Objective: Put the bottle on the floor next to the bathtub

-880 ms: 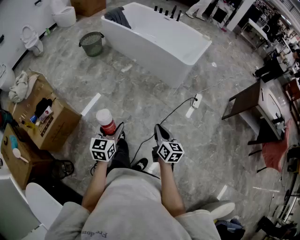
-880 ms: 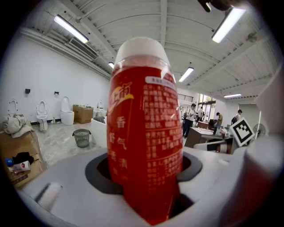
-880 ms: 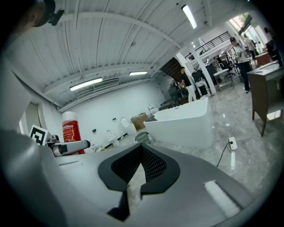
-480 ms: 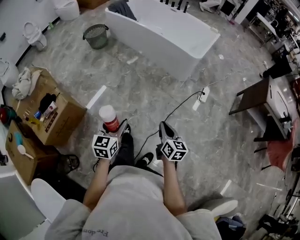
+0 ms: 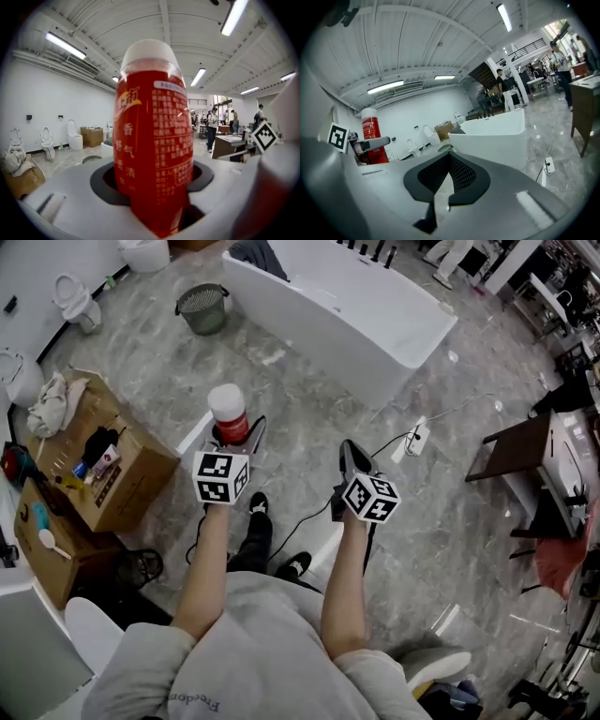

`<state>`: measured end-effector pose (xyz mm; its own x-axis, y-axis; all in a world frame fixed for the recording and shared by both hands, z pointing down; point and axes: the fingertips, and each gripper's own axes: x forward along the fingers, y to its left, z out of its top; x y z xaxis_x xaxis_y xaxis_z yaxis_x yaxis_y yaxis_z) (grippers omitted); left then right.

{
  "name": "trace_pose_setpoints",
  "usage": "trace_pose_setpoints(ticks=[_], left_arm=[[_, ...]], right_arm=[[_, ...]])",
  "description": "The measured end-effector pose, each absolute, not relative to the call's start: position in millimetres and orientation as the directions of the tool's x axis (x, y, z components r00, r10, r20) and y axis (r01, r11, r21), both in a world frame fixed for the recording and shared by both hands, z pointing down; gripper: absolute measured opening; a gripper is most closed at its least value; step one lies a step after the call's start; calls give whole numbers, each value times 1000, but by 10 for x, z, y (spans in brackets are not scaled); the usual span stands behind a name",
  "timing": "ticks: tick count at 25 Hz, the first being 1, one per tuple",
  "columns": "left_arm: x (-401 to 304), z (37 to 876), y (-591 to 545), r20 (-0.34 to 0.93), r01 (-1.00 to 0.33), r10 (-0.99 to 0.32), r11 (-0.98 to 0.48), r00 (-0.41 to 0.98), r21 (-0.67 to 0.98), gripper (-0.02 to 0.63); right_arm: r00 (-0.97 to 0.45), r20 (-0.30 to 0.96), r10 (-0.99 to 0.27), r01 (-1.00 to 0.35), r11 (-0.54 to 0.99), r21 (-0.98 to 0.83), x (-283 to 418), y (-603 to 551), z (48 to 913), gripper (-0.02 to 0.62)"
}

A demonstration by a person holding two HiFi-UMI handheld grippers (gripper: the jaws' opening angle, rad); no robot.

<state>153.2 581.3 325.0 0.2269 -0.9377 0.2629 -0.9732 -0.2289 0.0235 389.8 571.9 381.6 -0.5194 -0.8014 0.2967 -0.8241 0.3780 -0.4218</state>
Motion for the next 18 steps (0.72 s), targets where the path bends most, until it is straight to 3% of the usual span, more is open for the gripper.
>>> trace_pose_setpoints(ticks=[3, 6, 10, 18], left_arm=[[1415, 3056, 5536, 249, -982, -951, -173, 186, 73, 328], [1400, 3109, 5539, 288, -975, -931, -219, 222, 42, 327], [1300, 3255, 5310, 326, -961, -912, -274, 247, -40, 328], [1050, 3283, 4660, 282, -947, -908, -321, 310, 5, 327]], right_arm=[[-513, 327, -794, -832, 365, -418, 3660, 5490, 3750, 2], [-503, 356, -788, -839, 345, -421, 3508, 5545, 3877, 2], [-496, 452, -742, -869, 420, -262, 3300, 5405, 4059, 2], [-482, 412, -774, -876, 434, -210, 3075, 4679, 3691, 2]])
